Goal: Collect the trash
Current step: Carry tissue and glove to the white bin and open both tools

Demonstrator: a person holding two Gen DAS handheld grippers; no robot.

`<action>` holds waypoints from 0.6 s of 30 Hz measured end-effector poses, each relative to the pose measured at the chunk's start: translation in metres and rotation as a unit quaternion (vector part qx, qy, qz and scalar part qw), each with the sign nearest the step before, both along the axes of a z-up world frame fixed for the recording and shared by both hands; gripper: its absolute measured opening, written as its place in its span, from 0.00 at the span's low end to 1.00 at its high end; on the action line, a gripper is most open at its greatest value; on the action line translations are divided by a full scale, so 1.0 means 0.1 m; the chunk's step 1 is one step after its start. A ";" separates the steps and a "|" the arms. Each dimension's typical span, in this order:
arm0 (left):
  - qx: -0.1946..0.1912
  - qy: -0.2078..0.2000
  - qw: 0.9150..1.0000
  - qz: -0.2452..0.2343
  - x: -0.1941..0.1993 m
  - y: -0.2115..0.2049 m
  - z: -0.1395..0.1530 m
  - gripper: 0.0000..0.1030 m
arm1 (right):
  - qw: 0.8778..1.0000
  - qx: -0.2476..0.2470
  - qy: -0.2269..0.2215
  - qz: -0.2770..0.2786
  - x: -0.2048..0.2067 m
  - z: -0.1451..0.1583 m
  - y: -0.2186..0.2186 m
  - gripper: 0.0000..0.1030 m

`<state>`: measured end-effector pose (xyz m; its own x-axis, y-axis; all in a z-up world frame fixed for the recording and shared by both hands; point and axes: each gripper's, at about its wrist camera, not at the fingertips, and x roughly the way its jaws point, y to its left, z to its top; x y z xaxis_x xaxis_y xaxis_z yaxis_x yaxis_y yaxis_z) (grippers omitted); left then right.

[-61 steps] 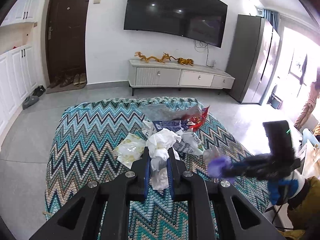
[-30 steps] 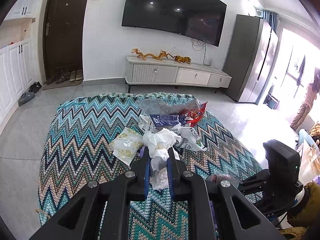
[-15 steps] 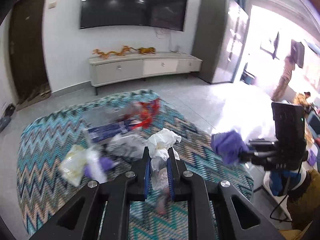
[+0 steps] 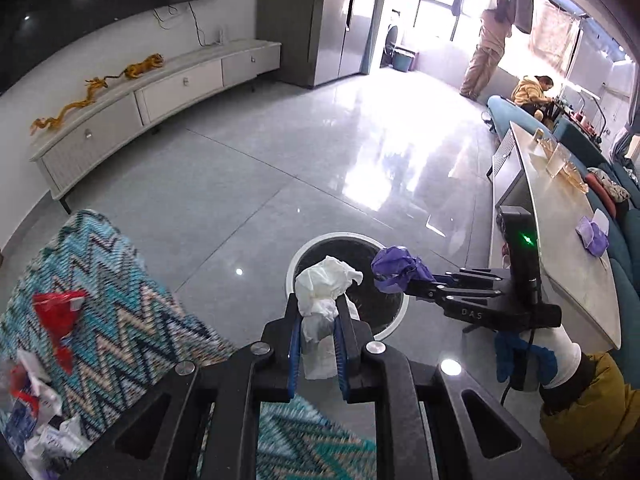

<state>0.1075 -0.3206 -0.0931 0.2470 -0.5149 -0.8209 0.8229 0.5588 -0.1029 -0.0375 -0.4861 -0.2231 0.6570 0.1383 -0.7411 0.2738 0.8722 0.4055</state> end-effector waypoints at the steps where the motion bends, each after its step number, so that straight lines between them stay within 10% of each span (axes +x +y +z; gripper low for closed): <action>1: 0.010 0.007 1.000 -0.005 0.03 -0.18 -0.10 0.14 | 1.000 0.001 0.013 -0.012 0.02 -0.10 -0.11 0.17; 11: 0.061 0.086 0.994 0.007 0.45 -1.21 -1.07 0.18 | 0.993 0.021 0.091 -0.076 0.27 -0.87 -0.74 0.19; 18: 0.052 0.099 0.994 0.018 0.53 -1.33 -1.17 0.59 | 0.988 0.012 0.118 -0.101 0.38 -1.14 -0.84 0.51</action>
<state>0.1602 -0.4539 -0.2098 0.0921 -0.4181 -0.9037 0.7716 0.6036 -0.2006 0.0000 -0.5698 -0.3374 0.4821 0.0412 -0.8752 0.5311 0.7807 0.3293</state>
